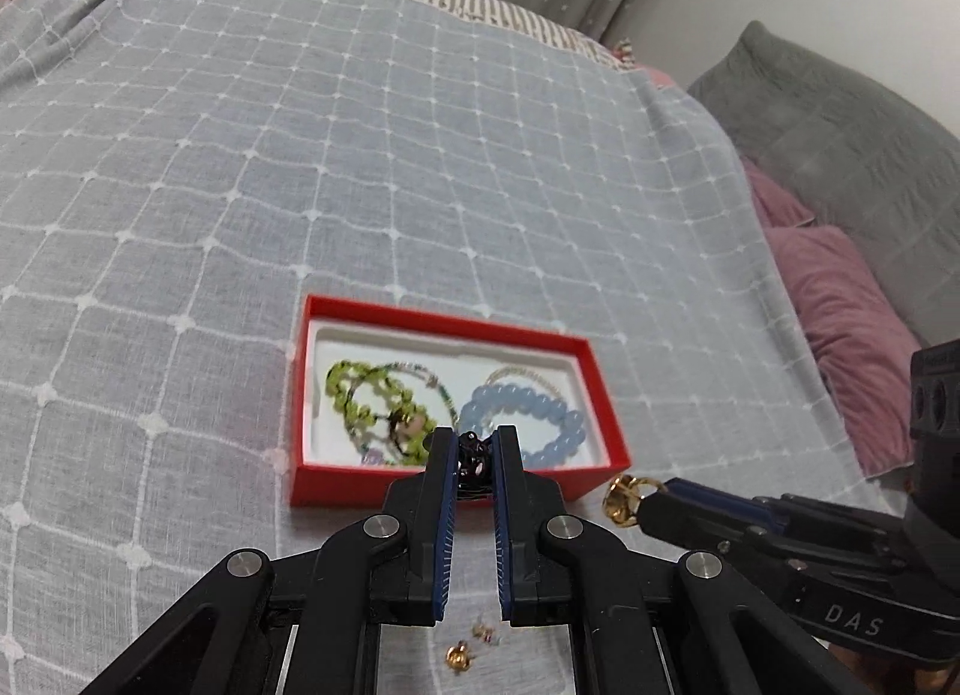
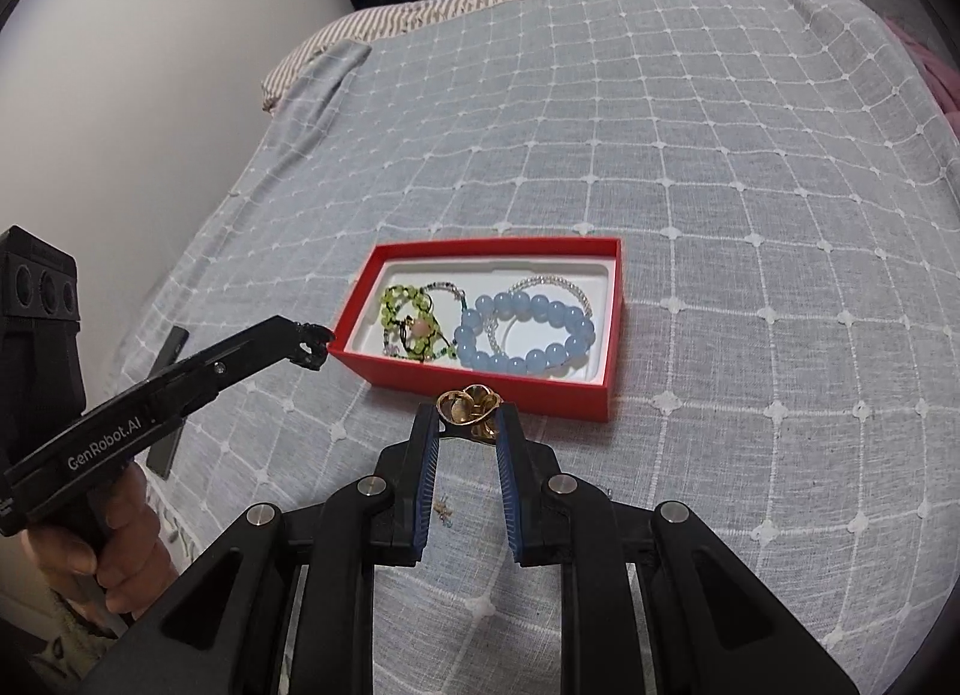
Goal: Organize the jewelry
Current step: 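Carry the earring and gold ring over the red box with both tools, then lower the earring and gold ring into the red box and open both tools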
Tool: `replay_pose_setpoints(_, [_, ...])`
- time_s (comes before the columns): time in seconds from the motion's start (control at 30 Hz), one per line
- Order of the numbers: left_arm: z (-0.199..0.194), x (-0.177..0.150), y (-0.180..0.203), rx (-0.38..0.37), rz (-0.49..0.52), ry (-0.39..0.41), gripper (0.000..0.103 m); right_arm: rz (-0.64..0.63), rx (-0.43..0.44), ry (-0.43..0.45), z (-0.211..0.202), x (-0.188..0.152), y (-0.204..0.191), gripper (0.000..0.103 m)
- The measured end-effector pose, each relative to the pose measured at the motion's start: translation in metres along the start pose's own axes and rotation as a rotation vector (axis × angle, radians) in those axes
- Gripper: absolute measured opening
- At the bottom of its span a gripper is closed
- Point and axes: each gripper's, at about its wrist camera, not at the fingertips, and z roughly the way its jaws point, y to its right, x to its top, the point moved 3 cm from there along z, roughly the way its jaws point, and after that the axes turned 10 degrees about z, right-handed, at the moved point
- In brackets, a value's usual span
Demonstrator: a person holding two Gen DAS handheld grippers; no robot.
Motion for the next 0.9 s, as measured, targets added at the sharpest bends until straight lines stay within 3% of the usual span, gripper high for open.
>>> replay_pose_setpoints(0.53, [0.034,0.022,0.010,0.066,0.095,-0.056,0.006,0.043,-0.021,0.077,0.004,0.034,0.016,0.020])
replay_pose_setpoints(0.9, [0.048,0.020,-0.008,0.099,0.092,-0.086,0.006,0.065,-0.033,0.063,0.023,0.043,0.023,0.020])
